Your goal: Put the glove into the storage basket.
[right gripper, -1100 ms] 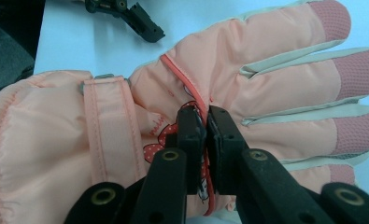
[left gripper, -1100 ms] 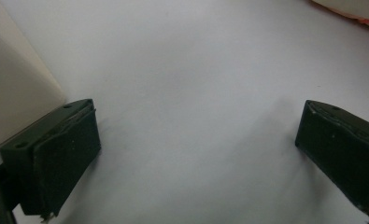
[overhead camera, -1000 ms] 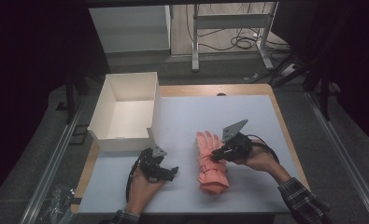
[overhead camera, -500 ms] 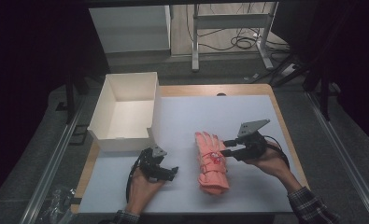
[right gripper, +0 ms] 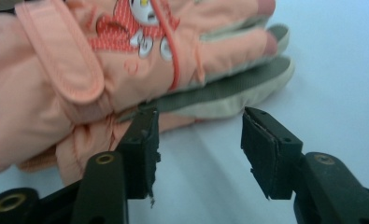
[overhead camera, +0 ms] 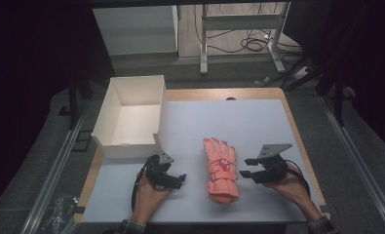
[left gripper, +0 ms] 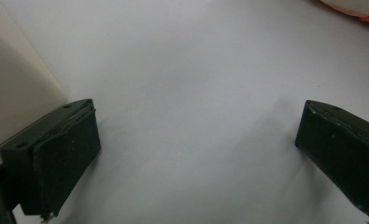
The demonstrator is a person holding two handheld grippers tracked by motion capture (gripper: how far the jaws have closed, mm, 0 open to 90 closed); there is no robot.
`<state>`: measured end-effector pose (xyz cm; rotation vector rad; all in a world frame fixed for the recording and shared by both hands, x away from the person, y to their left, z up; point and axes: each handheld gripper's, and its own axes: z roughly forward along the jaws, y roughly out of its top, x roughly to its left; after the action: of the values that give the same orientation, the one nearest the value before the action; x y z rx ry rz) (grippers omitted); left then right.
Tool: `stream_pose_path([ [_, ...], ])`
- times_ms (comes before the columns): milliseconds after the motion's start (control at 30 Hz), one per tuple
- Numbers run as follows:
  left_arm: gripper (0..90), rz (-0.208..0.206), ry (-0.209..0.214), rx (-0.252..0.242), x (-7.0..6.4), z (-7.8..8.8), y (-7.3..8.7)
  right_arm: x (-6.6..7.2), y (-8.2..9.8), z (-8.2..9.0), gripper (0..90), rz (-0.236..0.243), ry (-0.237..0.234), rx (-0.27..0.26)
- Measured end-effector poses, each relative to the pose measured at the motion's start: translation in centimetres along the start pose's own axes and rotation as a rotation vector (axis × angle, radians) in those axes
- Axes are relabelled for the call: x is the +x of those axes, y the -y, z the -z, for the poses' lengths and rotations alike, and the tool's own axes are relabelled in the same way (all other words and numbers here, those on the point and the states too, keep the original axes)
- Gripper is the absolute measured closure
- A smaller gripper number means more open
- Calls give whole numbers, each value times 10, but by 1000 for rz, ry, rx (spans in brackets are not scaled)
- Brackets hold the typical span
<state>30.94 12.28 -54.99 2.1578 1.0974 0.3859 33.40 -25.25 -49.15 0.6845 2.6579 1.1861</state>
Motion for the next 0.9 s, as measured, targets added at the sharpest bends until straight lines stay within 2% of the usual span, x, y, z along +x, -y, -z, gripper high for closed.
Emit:
stream_pose_path([
  [67,0,0,-1,-1,0,0,0,1,7,0,539,-28,-18,-8],
  [167,0,0,-1,-1,0,0,0,4,17,-1,677,-75,-49,-6],
  [267,0,0,-1,-1,0,0,0,12,27,-3,784,-86,-65,-3],
  [333,0,0,-1,-1,0,0,0,17,31,-5,819,-84,-68,-1],
  [567,0,1,-1,-1,0,0,0,28,36,-16,853,-75,-89,9],
  [900,0,2,0,-2,0,0,0,43,26,-34,849,-45,-115,14],
])
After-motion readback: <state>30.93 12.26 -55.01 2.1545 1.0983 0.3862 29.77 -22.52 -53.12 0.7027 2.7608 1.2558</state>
